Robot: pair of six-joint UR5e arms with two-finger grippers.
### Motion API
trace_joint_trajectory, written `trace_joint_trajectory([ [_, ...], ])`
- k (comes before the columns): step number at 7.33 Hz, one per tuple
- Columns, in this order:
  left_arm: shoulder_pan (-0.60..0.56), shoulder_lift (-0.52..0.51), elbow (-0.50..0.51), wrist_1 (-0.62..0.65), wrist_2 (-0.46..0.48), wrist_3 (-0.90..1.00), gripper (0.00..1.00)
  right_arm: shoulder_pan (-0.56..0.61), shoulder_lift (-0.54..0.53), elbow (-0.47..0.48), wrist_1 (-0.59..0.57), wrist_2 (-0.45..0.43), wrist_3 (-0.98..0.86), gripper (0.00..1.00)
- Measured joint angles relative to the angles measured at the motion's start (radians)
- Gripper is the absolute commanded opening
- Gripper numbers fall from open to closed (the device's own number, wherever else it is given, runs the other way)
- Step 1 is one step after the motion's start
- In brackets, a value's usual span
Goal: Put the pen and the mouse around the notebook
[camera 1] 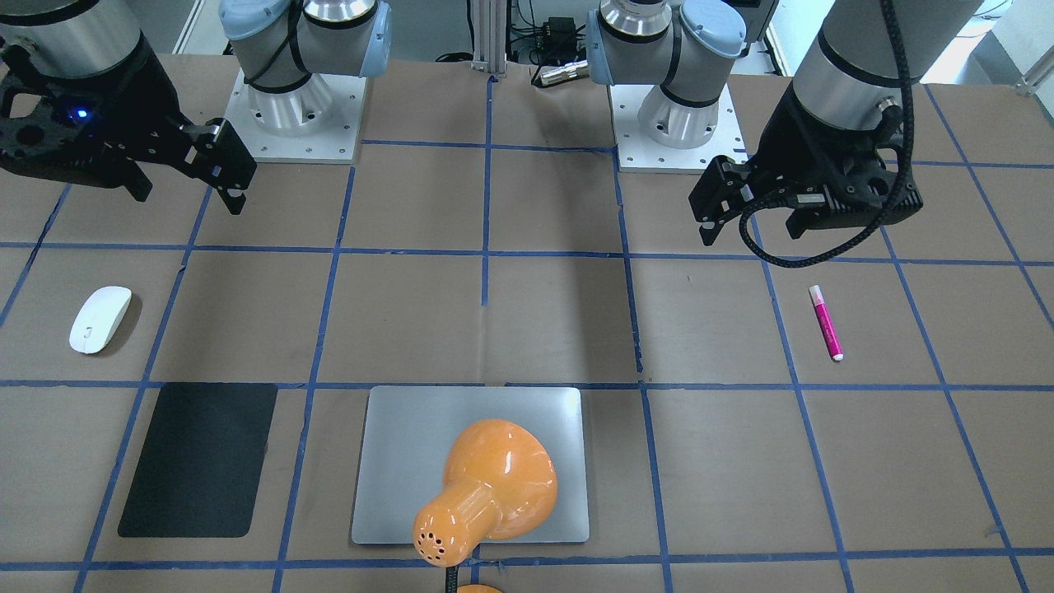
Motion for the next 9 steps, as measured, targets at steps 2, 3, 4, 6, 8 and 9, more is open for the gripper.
trace_joint_trajectory([
  [2,0.005,-0.002,-0.014,0.019,0.000,0.013,1.00,-0.123,0.004,0.004,-0.004,0.004,-0.147,1.00],
  [3,0.021,-0.005,-0.028,0.026,0.000,0.052,1.00,-0.179,0.014,0.012,-0.010,0.004,-0.225,1.00],
  [4,0.065,-0.016,-0.057,0.039,0.002,0.110,1.00,-0.240,0.040,0.020,-0.012,0.002,-0.301,1.00],
  [6,0.250,-0.048,-0.180,0.146,0.002,0.280,1.00,-0.332,0.102,0.064,-0.048,-0.001,-0.454,1.00],
  [8,0.437,-0.086,-0.387,0.410,0.004,0.474,1.00,-0.386,0.148,0.188,-0.228,-0.014,-0.501,0.99],
  [9,0.497,-0.101,-0.504,0.576,0.007,0.555,1.00,-0.413,0.173,0.267,-0.327,-0.018,-0.509,0.99],
])
